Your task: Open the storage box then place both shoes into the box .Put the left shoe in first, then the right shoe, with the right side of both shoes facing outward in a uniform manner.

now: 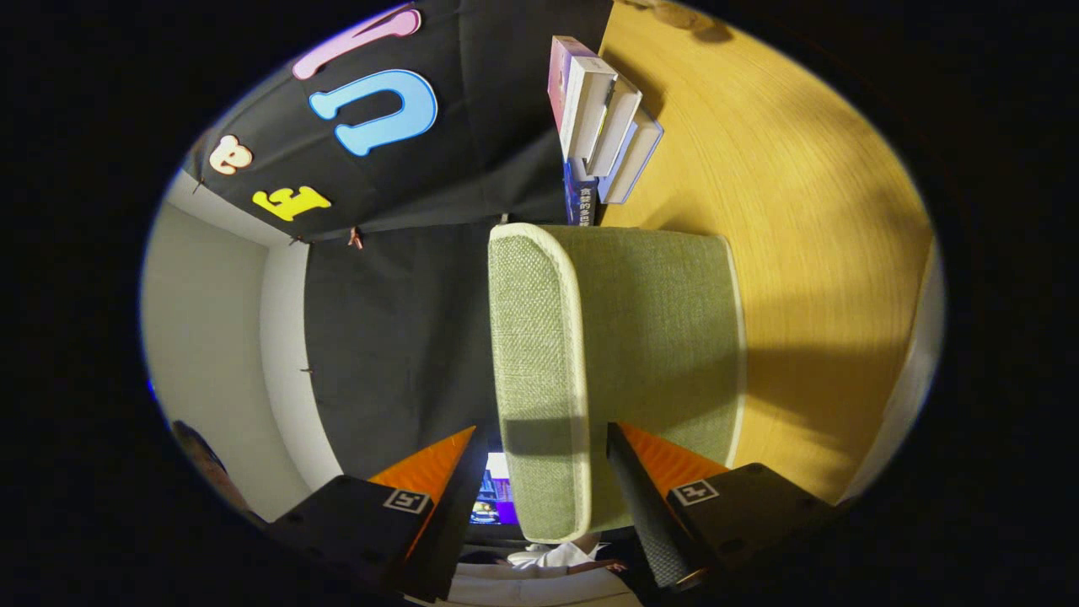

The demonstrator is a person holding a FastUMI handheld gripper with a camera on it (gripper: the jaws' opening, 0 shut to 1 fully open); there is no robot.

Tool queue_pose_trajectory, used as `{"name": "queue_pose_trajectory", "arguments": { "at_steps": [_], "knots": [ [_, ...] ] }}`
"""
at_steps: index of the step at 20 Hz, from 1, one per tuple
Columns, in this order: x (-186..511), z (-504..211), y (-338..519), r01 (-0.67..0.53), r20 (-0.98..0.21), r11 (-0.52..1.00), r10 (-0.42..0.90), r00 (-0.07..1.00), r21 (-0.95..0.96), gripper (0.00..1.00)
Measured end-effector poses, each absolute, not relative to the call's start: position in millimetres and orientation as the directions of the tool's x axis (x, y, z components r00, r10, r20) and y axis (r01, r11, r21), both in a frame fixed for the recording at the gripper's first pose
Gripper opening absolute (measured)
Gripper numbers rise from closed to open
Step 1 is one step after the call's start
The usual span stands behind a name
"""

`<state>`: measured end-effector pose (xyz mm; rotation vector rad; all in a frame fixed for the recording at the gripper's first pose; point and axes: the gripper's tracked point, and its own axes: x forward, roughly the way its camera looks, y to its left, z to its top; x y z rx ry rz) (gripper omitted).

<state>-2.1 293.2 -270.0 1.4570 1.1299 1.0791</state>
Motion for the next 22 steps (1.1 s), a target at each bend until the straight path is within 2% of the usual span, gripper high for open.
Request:
{"name": "queue_pose_trajectory", "arguments": {
  "at_steps": [2,7,8,9,13,22],
  "knots": [
    [-2,-268,298,0.121,0.1,-0.123,0.979,0.179,0.985,0.87],
    [-11,-268,292,0.095,0.093,-0.107,0.985,0.147,0.99,0.35],
    [-5,-263,289,0.08,0.1,-0.114,0.982,0.163,0.99,0.13],
    [-6,-260,289,0.04,0.089,-0.098,0.981,0.173,0.994,0.07],
    [-5,-242,287,-0.012,0.066,-0.065,0.977,0.201,0.998,0.05],
    [4,-120,326,-0.165,0.119,-0.081,0.964,0.237,0.983,0.06]
  ]
}}
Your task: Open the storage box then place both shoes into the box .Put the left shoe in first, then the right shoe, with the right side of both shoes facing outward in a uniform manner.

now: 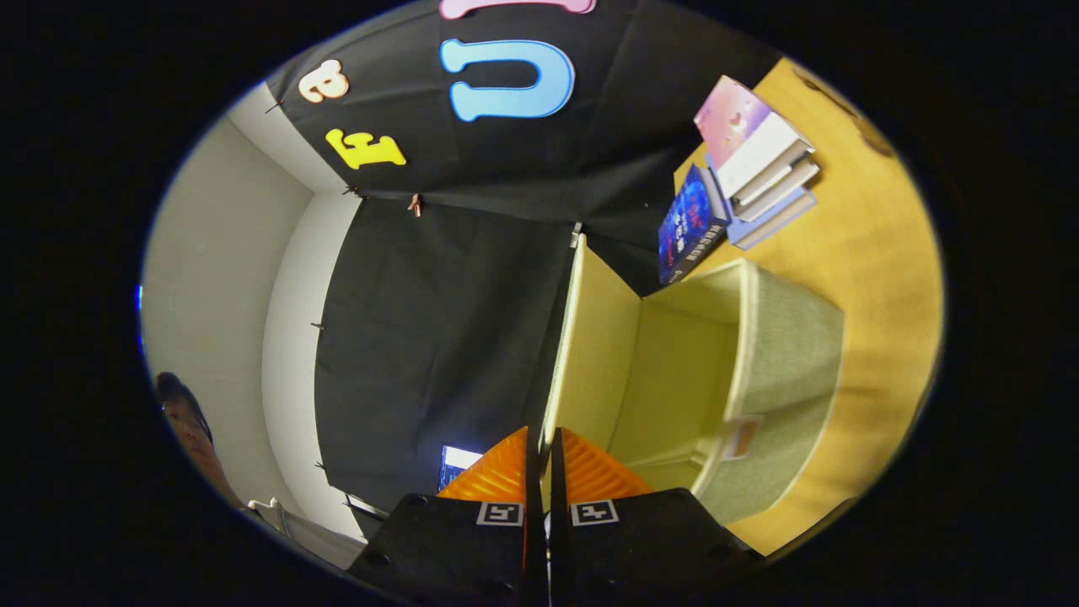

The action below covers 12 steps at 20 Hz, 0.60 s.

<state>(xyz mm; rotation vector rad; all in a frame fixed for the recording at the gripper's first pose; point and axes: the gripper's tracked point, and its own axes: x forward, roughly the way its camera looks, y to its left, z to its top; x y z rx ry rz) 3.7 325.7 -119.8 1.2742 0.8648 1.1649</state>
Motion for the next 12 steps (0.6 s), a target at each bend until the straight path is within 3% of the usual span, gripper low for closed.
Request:
{"name": "queue_pose_trajectory", "arguments": {
  "at_steps": [6,12],
  "knots": [
    [0,-72,391,-0.195,0.111,-0.069,0.971,0.212,0.978,0.06],
    [-7,-46,451,-0.232,0.114,-0.073,0.98,0.165,0.97,0.17]
  ]
}}
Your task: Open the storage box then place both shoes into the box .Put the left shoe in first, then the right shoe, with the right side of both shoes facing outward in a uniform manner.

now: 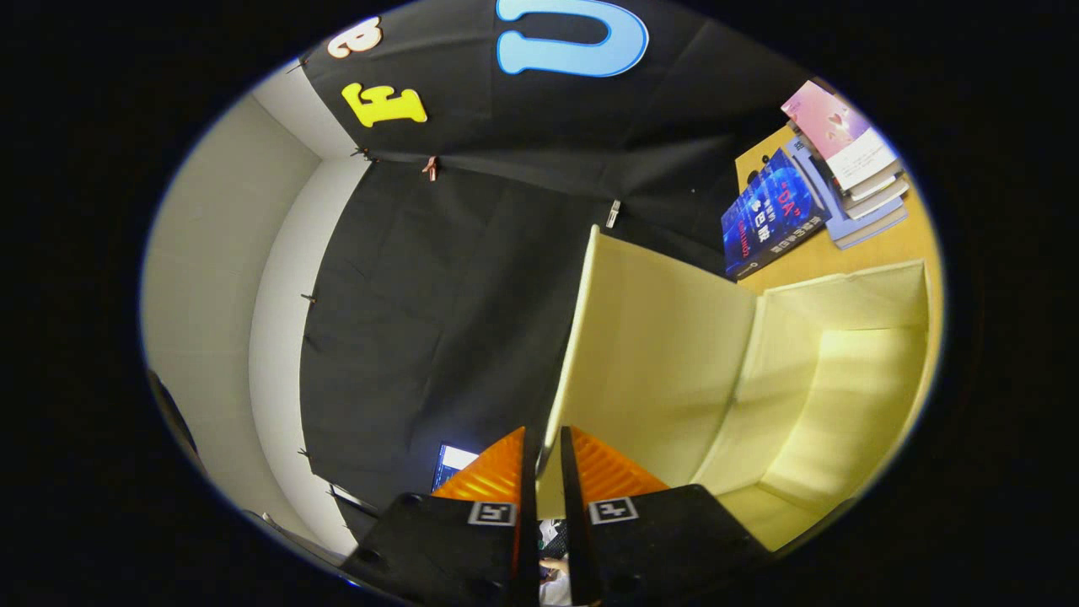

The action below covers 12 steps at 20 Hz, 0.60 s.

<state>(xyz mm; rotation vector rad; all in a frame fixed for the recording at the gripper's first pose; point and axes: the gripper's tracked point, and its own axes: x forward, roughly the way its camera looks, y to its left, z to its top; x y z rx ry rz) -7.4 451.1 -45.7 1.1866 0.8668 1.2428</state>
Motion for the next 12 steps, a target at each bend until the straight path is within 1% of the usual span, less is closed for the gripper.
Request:
{"name": "queue_pose_trajectory", "arguments": {
  "at_steps": [1,4,6,9,12],
  "knots": [
    [-11,-46,458,-0.233,0.109,-0.071,0.982,0.155,0.97,0.22],
    [-14,-50,473,-0.259,0.095,-0.052,0.983,0.155,0.964,0.69],
    [-12,-54,477,-0.268,0.091,-0.042,0.981,0.173,0.963,0.8],
    [-7,-51,489,-0.228,0.09,-0.047,0.979,0.181,0.973,0.81],
    [-2,-47,506,-0.228,0.084,-0.042,0.981,0.176,0.973,0.81]
  ]
}}
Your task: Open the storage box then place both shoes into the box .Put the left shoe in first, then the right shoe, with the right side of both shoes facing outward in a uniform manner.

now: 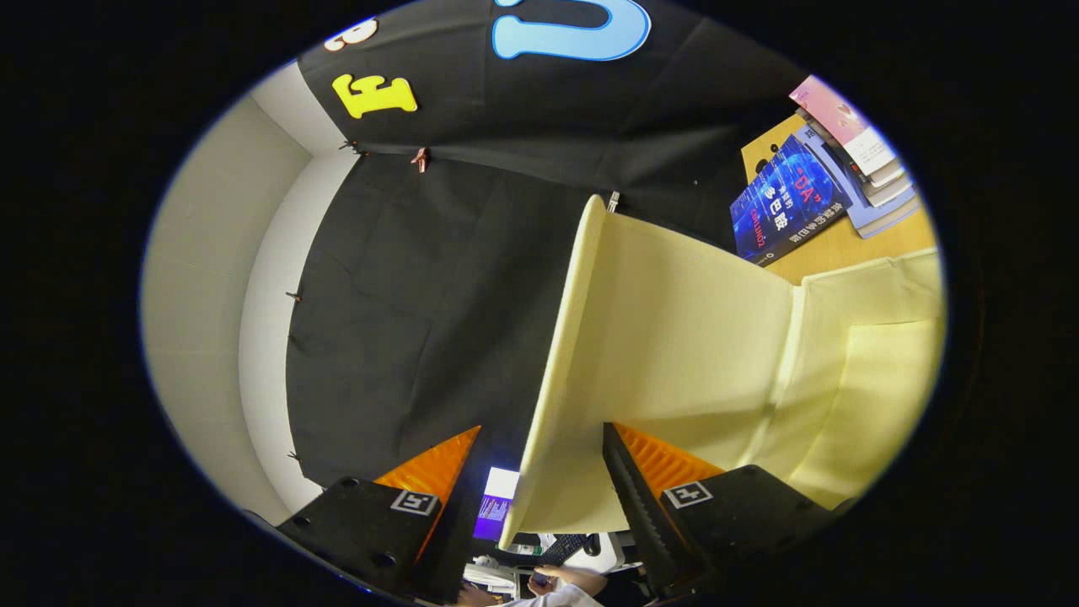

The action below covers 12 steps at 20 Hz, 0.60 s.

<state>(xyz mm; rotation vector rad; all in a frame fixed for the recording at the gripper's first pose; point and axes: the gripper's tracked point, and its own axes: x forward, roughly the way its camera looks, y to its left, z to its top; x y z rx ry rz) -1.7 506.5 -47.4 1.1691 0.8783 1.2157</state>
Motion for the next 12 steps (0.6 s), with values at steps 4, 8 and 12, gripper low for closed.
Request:
{"name": "queue_pose_trajectory", "arguments": {
  "at_steps": [4,8,12],
  "knots": [
    [-5,-50,527,-0.214,0.06,-0.026,0.986,0.153,0.977,0.85],
    [-16,-61,525,-0.25,0.026,0.009,0.991,0.134,0.968,0.9],
    [-18,-65,502,-0.282,0.0,0.047,0.987,0.163,0.958,0.96]
  ]
}}
